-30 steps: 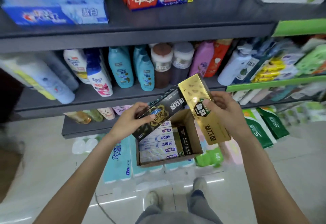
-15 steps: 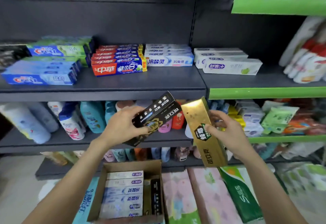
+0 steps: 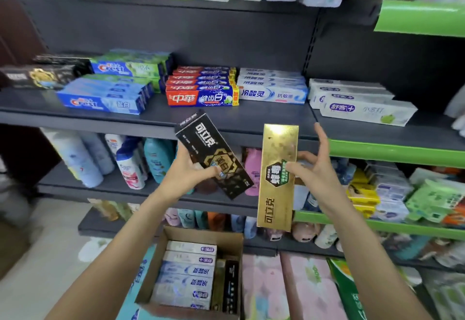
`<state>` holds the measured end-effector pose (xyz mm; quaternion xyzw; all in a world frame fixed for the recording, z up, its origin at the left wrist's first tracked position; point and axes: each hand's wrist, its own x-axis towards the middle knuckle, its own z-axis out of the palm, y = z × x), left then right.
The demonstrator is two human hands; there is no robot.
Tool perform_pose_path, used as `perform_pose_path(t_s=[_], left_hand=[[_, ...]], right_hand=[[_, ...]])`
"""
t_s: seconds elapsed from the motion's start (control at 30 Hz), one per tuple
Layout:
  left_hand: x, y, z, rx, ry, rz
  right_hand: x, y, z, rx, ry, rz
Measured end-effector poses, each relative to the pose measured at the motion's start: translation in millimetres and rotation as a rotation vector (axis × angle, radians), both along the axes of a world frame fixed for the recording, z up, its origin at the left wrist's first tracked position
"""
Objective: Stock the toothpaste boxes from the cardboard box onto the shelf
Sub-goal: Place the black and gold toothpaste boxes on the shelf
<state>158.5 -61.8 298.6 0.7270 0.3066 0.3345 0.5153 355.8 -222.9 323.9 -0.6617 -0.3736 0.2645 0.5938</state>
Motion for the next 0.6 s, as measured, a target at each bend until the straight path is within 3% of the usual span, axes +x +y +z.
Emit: perform_pose_path(t_s=[0.13,0.33,0.6], left_hand=[[-56.3,40.6,3.5,0.007,-0.093,0.063],[-153.6,127.8,45.7,-0.066,-0.444,0.090],[-282.6,276.0,100.5,0.027,-0.607,0.281]], right_hand=[[-48.9,36.4,10.8,-0.003,-0.144,0.110],[-145.2,134.0,28.7,0.105,-0.137,0.135],[-256.3,273.9,55.2,0.351,0.133,0.010]])
